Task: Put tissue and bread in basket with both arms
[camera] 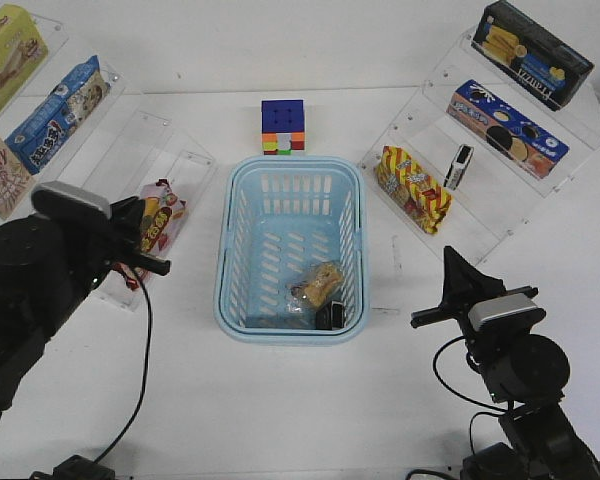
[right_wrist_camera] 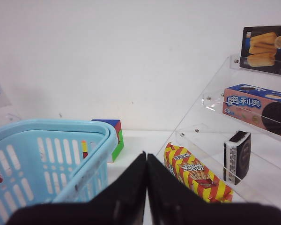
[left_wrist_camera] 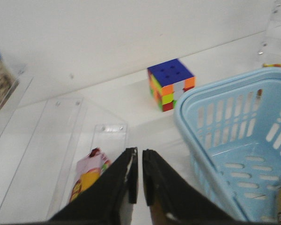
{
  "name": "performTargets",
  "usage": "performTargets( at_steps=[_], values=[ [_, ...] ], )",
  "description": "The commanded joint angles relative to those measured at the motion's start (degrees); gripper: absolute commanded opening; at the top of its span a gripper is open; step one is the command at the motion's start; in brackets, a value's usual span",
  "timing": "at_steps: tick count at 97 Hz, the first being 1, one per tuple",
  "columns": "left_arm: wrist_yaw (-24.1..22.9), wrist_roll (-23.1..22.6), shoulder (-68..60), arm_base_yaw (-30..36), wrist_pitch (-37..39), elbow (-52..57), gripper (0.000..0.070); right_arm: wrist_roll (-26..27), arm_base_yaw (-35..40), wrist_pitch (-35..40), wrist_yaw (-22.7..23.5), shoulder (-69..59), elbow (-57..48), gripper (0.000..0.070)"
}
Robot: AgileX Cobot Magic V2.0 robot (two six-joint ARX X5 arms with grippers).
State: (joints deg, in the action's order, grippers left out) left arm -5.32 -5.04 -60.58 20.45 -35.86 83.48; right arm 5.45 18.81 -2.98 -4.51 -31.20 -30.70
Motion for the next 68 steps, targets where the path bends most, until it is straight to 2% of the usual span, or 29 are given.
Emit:
performTargets(
  at_steps=[1,12,29,36,41,55,68],
  values=[
    [-0.9,2.7,1.8,-1.7,-0.9,-2.6,0.0,0.5,0.2,-0.3,-0.1,-0.2,-0.5,0.0],
    [-1.4,5.1,10.1,-4.8,4.6,-13.9,0.0,0.5,0.2,-0.5,0.0,-0.2,-0.5,0.0],
    [-1.7,5.8,24.9,-7.5,24.2,-38.9,0.0,0.5,0.2,-0.5,0.0,-0.3,-0.5,0.0],
    [-1.7,5.9,28.2,-7.7,28.8,-44.7,0.0001,0.5,0.2,-0.5,0.0,-0.3,-0.5,0.0],
    [-1.7,6.0,29.8,-7.7,29.2,-46.9,0.0001,0.5,0.2,-0.5,0.0,-0.3,-0.5,0.0],
    [-1.7,5.9,32.5,-7.7,23.5,-47.2,0.0001,0.5,0.2,-0.5,-0.1,-0.3,-0.5,0.0],
    [-1.7,5.9,34.5,-7.7,22.9,-47.2,0.0001,0.5,0.2,-0.5,-0.1,-0.3,-0.5,0.0]
  ],
)
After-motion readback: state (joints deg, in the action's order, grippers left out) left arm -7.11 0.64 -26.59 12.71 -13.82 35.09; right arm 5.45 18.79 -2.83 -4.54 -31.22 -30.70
